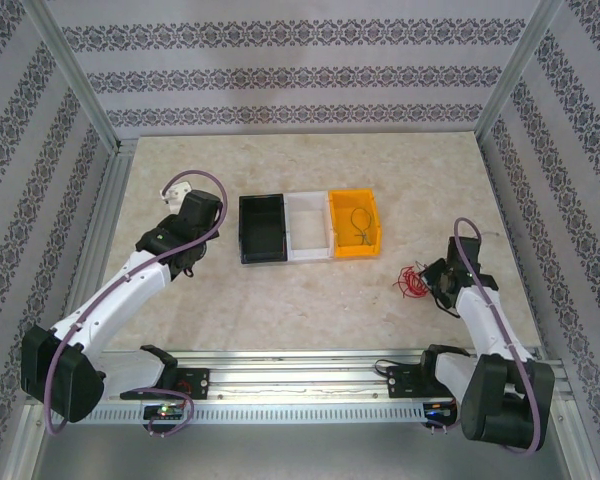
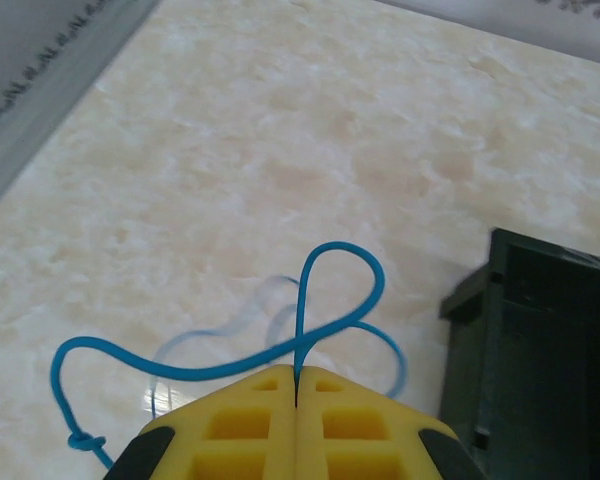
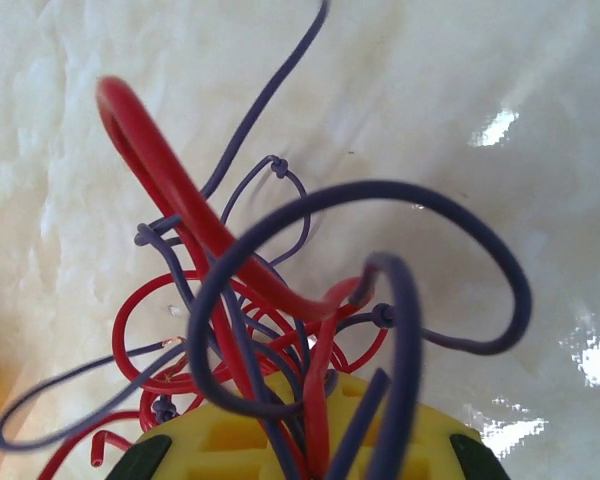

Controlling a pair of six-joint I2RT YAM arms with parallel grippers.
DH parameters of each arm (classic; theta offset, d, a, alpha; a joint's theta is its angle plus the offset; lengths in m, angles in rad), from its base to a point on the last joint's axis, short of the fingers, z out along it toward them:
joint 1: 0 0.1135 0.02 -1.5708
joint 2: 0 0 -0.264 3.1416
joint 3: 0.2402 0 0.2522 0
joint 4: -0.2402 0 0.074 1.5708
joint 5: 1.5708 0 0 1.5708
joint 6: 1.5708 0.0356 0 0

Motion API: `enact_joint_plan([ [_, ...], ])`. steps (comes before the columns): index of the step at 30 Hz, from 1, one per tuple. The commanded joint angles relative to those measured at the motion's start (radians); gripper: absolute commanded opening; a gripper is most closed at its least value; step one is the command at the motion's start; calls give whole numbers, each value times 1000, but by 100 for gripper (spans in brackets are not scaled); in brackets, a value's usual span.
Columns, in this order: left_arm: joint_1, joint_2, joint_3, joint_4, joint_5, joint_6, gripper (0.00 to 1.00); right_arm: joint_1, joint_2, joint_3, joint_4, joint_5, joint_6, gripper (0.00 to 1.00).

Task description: Untangle the cables

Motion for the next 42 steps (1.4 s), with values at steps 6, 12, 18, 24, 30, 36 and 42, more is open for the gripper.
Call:
enact_joint_plan([
  [6,-36,-31,143,145,98,211,0,7,95,26,46,-136,-123,0],
  [12,-161,39,322,194,-64,471,0,25,62,35,73,-138,-154,0],
  [18,-242,198,509,198,104,501,0,25,31,48,76,-137,-173,0],
  [24,-255,365,637,218,364,344,0,27,29,63,69,-170,-206,0],
  [30,-312,527,692,318,466,325,0,27,27,63,63,-178,-222,0],
  [36,-351,680,718,364,473,285,0,27,25,66,66,-189,-217,0],
  [42,-361,778,741,342,452,254,0,29,23,69,60,-196,-225,0],
])
